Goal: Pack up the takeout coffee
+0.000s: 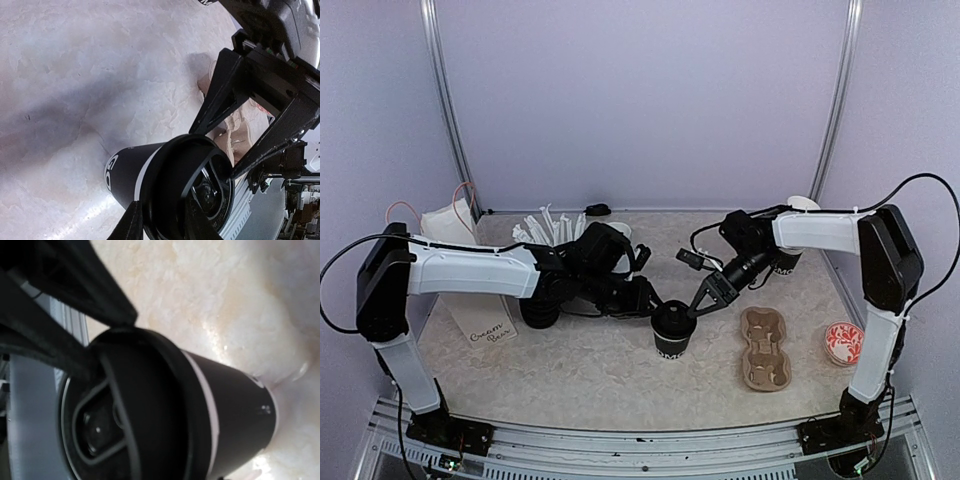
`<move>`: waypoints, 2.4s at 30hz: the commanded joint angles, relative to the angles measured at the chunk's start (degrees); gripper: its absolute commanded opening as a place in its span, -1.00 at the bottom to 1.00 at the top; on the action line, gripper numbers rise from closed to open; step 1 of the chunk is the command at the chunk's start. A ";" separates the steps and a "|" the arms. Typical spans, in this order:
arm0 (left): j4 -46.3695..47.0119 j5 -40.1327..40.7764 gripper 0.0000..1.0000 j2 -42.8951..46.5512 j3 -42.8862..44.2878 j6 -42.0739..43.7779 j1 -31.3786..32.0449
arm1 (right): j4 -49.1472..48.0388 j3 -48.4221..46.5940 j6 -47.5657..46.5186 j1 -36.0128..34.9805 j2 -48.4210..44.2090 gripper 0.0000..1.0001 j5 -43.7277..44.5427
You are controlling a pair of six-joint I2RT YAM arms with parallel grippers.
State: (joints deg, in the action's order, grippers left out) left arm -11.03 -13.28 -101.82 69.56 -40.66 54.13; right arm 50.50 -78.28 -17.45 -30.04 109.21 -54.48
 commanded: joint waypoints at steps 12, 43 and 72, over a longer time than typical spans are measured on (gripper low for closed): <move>-10.28 6.48 -0.32 -4.69 -0.40 2.92 0.43 | -1.42 1.56 0.72 -0.45 2.33 0.01 10.70; 6.95 0.55 -0.44 8.22 -8.22 -11.70 2.51 | 1.69 -1.52 -1.56 2.53 -1.06 0.01 1.80; -0.87 -0.13 -0.64 -2.88 -10.27 -7.08 0.39 | 0.50 1.22 1.86 0.60 6.74 -0.04 9.82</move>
State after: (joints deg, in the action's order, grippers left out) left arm -5.48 -15.27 -98.87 61.98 -50.89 54.70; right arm 52.58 -78.85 -17.82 -27.68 110.96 -53.25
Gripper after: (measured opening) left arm 0.195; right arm 0.494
